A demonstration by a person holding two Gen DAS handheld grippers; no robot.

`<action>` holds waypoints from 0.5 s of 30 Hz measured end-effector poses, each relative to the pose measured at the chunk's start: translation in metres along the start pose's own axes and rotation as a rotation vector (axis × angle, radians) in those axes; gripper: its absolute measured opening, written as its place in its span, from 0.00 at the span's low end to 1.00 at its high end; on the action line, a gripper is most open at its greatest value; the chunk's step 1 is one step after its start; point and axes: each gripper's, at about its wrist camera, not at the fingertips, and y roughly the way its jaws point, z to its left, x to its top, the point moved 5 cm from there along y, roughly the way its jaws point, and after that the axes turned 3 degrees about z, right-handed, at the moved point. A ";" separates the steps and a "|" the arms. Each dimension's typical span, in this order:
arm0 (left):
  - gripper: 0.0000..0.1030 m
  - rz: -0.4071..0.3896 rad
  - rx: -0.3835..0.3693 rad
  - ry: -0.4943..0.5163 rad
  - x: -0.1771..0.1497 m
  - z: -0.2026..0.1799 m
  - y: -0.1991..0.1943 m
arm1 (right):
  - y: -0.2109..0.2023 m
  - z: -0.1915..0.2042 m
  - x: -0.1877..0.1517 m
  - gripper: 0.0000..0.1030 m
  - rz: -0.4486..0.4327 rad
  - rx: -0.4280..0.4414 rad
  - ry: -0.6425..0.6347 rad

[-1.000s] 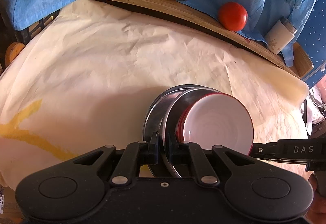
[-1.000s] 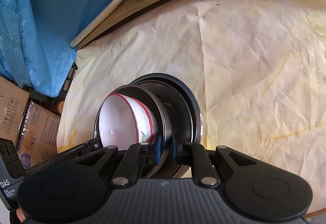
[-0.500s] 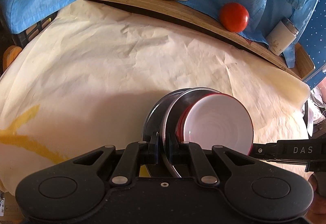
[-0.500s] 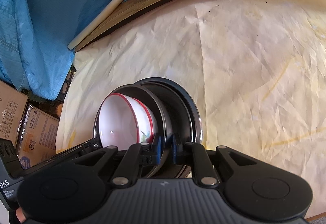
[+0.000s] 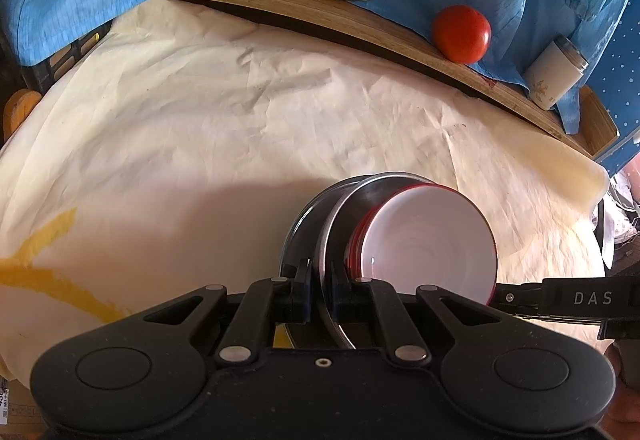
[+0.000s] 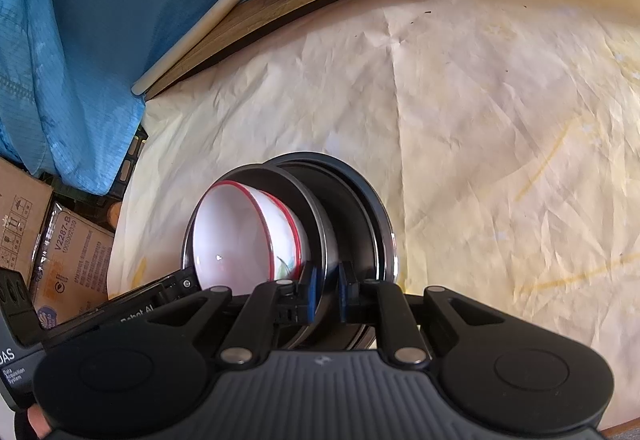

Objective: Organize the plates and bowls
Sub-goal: 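Lower the steel bowl onto the steel plates with both grippers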

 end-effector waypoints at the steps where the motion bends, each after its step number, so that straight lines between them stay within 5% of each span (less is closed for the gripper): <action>1: 0.07 0.001 0.001 0.000 0.001 0.000 0.000 | 0.000 0.000 0.000 0.14 0.000 0.000 0.000; 15: 0.07 0.006 0.003 -0.003 -0.001 0.000 0.002 | 0.000 0.001 0.000 0.14 0.000 -0.001 0.002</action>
